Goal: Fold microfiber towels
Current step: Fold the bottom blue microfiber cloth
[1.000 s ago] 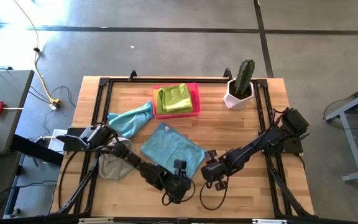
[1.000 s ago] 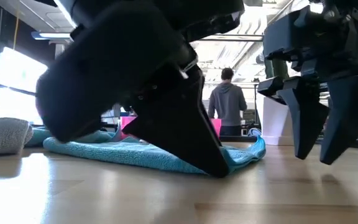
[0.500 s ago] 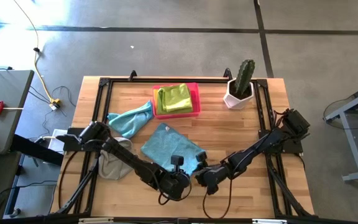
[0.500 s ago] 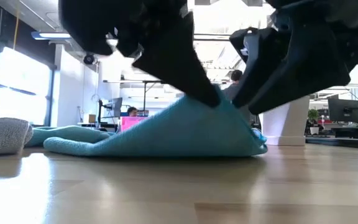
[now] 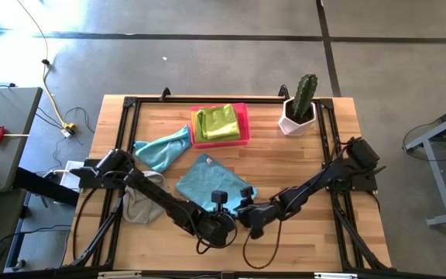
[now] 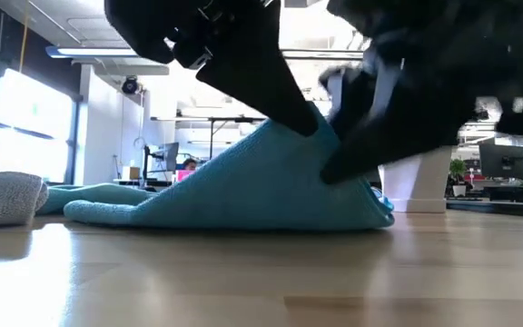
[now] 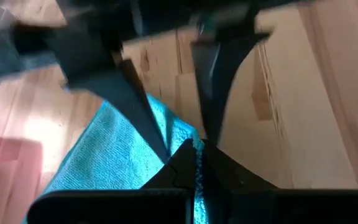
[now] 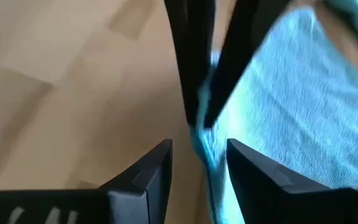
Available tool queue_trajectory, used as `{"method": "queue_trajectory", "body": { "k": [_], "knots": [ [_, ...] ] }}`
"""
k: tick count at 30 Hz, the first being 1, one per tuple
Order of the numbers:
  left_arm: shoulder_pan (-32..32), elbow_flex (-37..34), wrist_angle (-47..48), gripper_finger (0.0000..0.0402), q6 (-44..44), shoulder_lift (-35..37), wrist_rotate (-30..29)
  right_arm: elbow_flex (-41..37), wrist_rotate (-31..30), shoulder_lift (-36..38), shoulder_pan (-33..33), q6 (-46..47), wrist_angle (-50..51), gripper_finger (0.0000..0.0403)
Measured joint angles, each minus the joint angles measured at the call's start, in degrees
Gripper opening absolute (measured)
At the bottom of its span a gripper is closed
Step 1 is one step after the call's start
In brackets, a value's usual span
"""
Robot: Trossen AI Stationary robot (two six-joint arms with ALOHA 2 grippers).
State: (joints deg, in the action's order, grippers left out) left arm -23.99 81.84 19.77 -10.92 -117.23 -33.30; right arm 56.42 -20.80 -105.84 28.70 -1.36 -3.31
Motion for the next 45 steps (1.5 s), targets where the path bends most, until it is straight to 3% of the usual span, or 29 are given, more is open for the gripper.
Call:
{"method": "queue_trajectory", "body": {
  "k": [11,30,35,41,45],
  "knots": [
    [-1.7,0.0,8.8,0.0001,-7.0,0.4,0.0,0.0,-3.0,-2.3,-0.9,0.6,10.1,0.0141],
    [-6.4,0.0,11.0,0.0001,-12.7,0.4,0.1,0.1,-5.7,-2.4,-1.3,-1.5,15.1,0.0107],
    [-7.3,0.0,11.8,0.0001,-14.6,0.4,0.6,0.1,-5.7,-2.5,-1.3,-1.7,15.3,0.0078],
    [-7.9,0.0,13.2,0.0001,-20.0,0.4,1.4,0.4,-3.0,-2.5,-0.5,-1.7,15.9,0.0009],
    [-7.9,0.0,10.8,0.0001,-23.4,0.4,5.1,3.0,-0.7,-2.7,0.9,-0.9,19.4,0.0010]
  ]
}}
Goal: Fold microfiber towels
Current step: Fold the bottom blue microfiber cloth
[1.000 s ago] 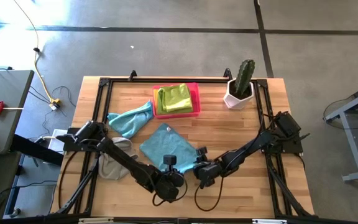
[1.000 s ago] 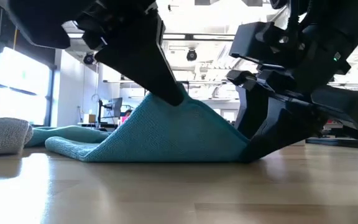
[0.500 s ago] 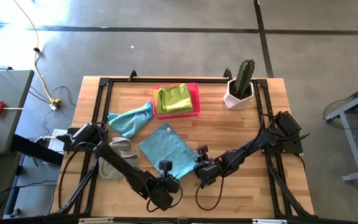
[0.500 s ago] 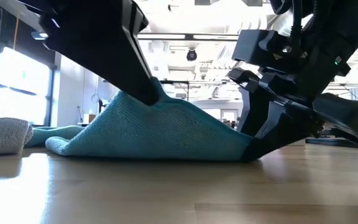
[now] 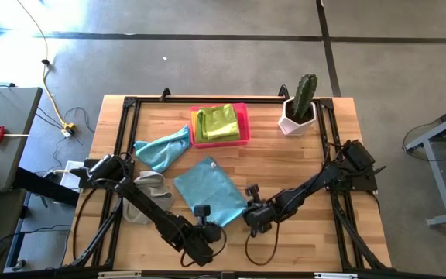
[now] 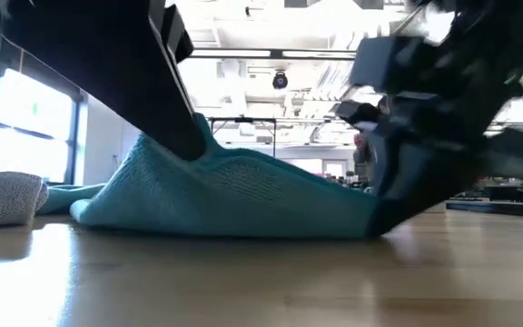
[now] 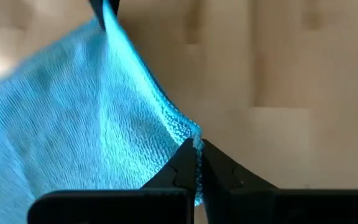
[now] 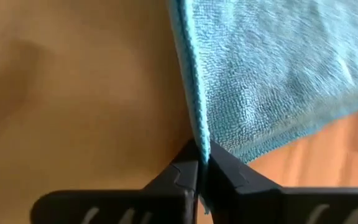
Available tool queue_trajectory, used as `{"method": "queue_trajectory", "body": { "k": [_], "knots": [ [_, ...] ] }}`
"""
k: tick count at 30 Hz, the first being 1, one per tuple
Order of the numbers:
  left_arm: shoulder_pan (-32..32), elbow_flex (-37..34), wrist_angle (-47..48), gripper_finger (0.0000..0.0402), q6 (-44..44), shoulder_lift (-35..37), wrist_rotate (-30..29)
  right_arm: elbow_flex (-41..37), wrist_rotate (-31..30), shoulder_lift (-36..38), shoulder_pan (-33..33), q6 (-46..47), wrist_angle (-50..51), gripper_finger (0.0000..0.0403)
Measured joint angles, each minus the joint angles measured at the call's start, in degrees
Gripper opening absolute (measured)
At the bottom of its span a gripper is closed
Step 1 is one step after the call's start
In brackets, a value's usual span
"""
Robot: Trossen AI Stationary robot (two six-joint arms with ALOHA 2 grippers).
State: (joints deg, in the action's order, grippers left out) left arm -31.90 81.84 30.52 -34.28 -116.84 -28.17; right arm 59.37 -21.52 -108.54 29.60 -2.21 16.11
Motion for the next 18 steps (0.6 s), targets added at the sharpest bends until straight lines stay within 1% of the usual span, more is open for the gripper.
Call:
{"method": "queue_trajectory", "body": {
  "k": [3,5,7,8,10,12,14,16,18],
  "knots": [
    [0.0,0.0,-3.5,0.0001,-2.1,0.0,5.7,4.4,4.5,0.0,1.3,2.3,6.1,0.0004],
    [-0.1,0.0,-6.8,0.0001,-3.0,0.0,9.9,7.7,11.1,0.0,1.6,4.5,9.5,0.0002],
    [-0.2,0.0,-10.6,0.0001,-3.2,0.0,14.2,10.6,19.1,0.0,1.8,7.5,11.6,0.0004],
    [-0.3,0.0,-12.4,0.0001,-3.2,0.0,16.1,12.0,22.2,0.0,2.0,8.7,12.3,0.0004],
    [-0.6,0.0,-16.1,0.0001,-3.2,0.0,19.4,14.5,26.5,0.0,2.3,9.7,13.3,0.0003],
    [-1.0,0.0,-19.1,0.0001,-3.3,0.0,21.7,16.6,28.4,0.0,2.6,9.2,14.7,0.0001],
    [-1.5,0.0,-21.4,0.0001,-3.2,0.1,23.7,18.6,28.9,0.0,2.5,7.7,15.7,0.0001],
    [-2.0,0.0,-21.3,0.0001,-3.2,0.7,24.1,20.2,27.7,0.1,2.5,5.2,16.7,0.0001],
    [-2.5,0.0,-18.8,0.0001,-3.1,1.9,23.0,21.2,24.6,0.1,2.2,2.0,17.6,0.0001]
  ]
}}
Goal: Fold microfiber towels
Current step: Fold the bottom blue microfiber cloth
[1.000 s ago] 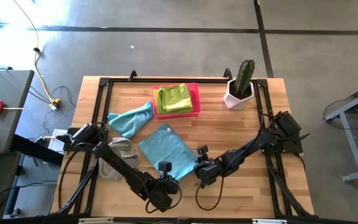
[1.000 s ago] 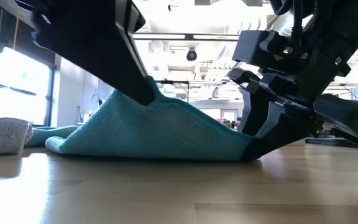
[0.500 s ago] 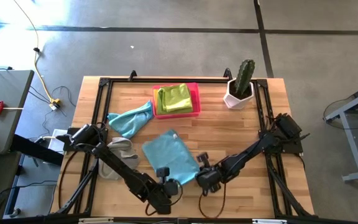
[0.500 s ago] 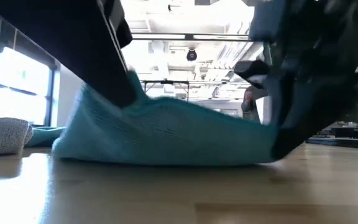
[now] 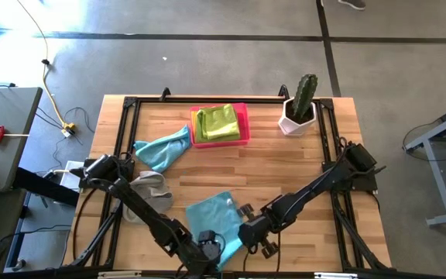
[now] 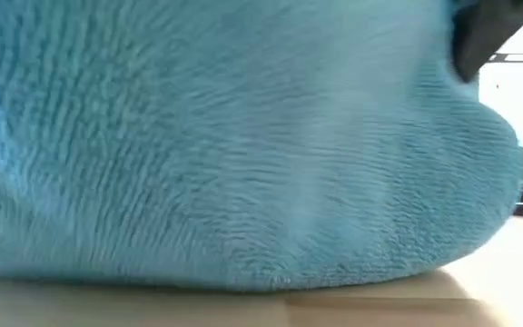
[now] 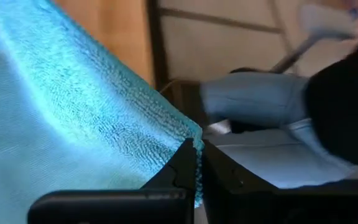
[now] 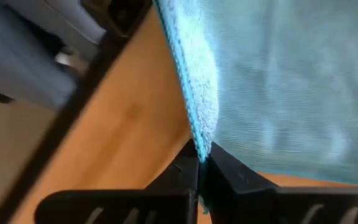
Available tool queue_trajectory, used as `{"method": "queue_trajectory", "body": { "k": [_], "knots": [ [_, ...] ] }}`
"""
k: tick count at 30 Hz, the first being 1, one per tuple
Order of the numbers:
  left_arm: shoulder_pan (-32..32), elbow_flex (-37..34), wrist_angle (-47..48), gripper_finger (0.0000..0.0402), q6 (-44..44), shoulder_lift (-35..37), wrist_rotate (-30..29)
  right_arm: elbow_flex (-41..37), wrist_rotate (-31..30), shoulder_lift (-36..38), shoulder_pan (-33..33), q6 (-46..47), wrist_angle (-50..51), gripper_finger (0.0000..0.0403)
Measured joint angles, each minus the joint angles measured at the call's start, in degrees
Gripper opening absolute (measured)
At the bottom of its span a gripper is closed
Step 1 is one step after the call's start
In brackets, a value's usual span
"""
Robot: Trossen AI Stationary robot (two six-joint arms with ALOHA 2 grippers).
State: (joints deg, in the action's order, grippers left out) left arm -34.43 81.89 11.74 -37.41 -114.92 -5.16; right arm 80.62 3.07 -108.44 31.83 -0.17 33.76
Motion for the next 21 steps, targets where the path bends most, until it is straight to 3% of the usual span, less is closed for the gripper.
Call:
{"method": "queue_trajectory", "body": {
  "k": [4,10,17,21],
  "knots": [
    [-0.9,0.0,11.4,0.0001,-1.3,2.8,-8.8,0.1,-4.8,-0.1,-2.1,-5.3,0.5,0.0001],
    [-1.0,0.0,29.2,0.0001,-10.2,4.2,-22.6,0.1,-6.4,-3.5,-7.4,-11.7,-0.4,0.0001],
    [1.8,0.0,39.0,0.0001,-11.9,1.5,-25.0,0.1,-12.2,-6.7,-14.2,-17.3,-1.9,0.0001],
    [3.7,-0.1,43.2,0.0001,-11.9,-0.2,-24.8,0.1,-10.5,-6.8,-16.8,-18.2,-3.1,0.0001]
  ]
}}
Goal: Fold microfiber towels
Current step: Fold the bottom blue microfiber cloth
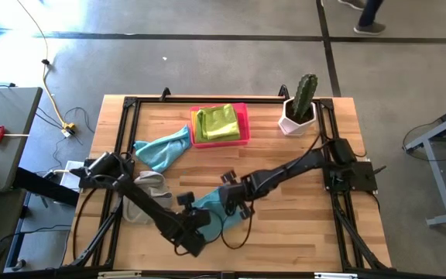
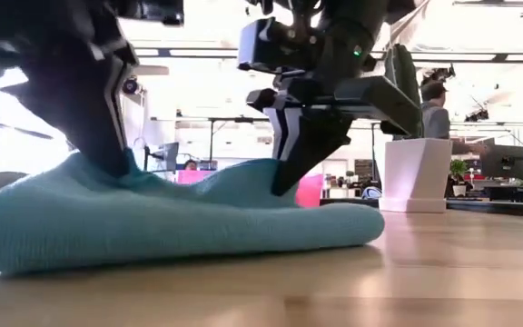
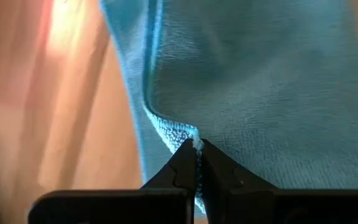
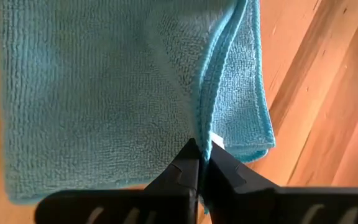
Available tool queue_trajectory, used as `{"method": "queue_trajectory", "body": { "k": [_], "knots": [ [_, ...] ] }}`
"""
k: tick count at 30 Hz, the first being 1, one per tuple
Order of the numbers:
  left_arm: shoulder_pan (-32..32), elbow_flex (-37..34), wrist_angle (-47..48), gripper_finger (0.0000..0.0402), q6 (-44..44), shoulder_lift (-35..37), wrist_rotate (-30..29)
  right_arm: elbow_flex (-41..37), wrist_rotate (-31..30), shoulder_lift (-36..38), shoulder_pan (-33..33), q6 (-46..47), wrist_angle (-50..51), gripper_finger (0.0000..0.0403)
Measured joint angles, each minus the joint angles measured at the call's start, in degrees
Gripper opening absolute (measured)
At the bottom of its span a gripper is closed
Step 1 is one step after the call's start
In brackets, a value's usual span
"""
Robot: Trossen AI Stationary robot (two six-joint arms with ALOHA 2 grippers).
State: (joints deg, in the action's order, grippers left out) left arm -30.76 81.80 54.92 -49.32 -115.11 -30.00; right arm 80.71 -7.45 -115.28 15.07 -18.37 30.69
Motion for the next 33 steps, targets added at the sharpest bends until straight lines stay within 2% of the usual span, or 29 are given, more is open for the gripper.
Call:
{"method": "queue_trajectory", "body": {
  "k": [8,19,22,25,29,31,33],
  "knots": [
    [1.2,0.0,6.0,0.0001,-0.8,0.0,-1.0,0.0,0.4,-0.1,-2.9,-3.0,-1.3,0.0001],
    [1.2,0.0,7.1,0.0001,-1.6,0.0,-2.2,0.0,1.2,-0.5,-5.0,-7.7,-2.7,0.0004],
    [1.2,0.0,7.6,0.0006,-1.6,0.0,-2.4,0.0,1.6,-1.0,-5.4,-7.7,-2.5,0.0030],
    [1.3,0.0,9.6,0.0029,-2.8,0.0,-2.3,0.0,-0.1,-1.5,-5.6,-8.6,-2.5,0.0077],
    [1.7,0.0,14.1,0.0078,-6.4,0.0,-1.4,0.0,-8.5,-0.9,-5.1,-7.4,-2.2,0.0134],
    [1.9,0.0,16.5,0.0105,-8.1,0.0,-0.5,0.7,-13.5,-0.4,-4.7,-5.4,-0.8,0.0149],
    [2.1,0.0,18.6,0.0127,-9.0,0.0,0.5,2.2,-15.2,0.2,-4.3,-3.0,3.8,0.0156]
  ]
}}
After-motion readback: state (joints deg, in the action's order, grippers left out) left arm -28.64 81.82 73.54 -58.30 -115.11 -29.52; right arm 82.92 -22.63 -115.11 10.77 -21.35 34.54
